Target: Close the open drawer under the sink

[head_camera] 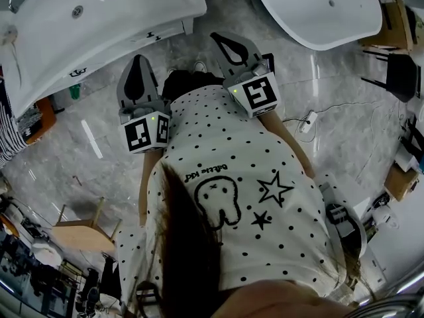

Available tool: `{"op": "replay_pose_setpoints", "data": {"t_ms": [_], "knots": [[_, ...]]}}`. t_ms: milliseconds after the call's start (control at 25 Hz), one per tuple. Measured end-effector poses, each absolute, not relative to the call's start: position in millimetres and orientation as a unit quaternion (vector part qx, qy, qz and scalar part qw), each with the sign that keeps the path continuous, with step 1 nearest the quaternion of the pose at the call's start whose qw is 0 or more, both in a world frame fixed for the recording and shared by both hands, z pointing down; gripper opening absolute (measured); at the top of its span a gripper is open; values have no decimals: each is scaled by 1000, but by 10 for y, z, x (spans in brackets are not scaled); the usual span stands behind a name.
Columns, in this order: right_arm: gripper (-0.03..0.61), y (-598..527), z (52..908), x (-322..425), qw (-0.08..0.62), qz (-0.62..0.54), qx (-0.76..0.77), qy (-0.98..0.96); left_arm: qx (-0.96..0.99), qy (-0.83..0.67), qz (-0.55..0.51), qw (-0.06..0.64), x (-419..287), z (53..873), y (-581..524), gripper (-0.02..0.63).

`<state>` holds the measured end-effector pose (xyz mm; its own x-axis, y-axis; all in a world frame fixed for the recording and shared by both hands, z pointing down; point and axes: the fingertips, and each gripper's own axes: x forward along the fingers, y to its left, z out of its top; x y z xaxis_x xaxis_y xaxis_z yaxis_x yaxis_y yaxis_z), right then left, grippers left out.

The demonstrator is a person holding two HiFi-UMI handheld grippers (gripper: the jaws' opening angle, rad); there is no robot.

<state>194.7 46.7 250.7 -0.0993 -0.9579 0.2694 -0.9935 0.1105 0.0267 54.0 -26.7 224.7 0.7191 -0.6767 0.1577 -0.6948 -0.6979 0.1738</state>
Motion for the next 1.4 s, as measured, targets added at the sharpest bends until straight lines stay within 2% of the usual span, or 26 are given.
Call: {"op": "replay_pose_setpoints", "data": {"t_ms": [1400], "knots": [[12, 443, 2487, 1860, 113, 73, 643, -754, 922, -372, 45, 101, 522, 2214, -180, 5]]}}
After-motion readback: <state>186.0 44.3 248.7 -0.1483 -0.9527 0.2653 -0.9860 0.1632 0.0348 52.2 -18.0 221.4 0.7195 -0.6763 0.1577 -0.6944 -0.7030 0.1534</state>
